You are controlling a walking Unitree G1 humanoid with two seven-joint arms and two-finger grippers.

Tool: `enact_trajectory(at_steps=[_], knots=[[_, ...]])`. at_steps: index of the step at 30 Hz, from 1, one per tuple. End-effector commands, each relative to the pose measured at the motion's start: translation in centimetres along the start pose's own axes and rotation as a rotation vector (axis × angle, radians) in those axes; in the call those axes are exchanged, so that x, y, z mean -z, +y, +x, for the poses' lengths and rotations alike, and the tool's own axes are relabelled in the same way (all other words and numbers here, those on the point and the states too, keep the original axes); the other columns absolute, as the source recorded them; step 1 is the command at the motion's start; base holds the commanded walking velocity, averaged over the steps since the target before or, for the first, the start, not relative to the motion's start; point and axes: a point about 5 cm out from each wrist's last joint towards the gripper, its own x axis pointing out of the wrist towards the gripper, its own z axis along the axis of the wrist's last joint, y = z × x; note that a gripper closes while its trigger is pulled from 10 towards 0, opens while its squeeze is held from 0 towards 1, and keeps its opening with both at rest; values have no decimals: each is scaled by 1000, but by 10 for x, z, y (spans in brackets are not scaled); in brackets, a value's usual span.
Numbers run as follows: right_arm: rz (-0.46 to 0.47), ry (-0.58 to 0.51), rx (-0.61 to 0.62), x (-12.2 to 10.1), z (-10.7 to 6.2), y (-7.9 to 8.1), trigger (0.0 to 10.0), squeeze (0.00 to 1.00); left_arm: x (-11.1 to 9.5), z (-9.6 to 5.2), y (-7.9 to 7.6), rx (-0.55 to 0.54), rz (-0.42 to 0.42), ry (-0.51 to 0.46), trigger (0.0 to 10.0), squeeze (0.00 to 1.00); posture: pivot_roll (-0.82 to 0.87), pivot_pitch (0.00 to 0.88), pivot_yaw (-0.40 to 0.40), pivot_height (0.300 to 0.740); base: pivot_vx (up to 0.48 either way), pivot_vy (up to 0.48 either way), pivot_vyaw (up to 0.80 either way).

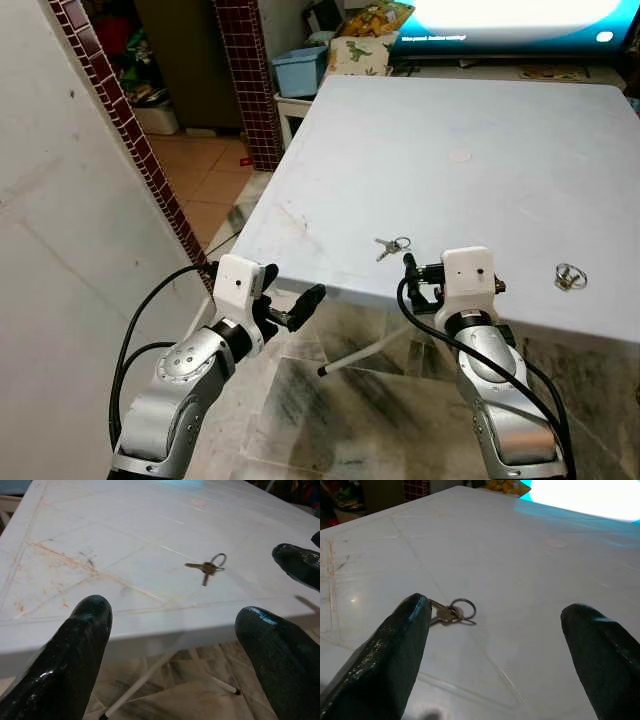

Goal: Hang keys on a hook

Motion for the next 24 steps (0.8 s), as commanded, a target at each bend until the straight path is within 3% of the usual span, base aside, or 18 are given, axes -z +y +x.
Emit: enact_trajectory(at_steps=[1,17,24], knots=[[0,-8,-21,-4,-2,6,10000,0,1,-1,2,-3,0,12,10000,0,-6,39,112,740,334,0,0],[-2,12,-32,0,-5,11,10000,0,3,-1,-1,11,-1,23,10000,0,-6,39,112,740,334,0,0],[-4,9,-36,-1,-5,12,10000,0,3,-1,-4,29,-14,20,10000,0,-4,44,110,740,309,0,-485]])
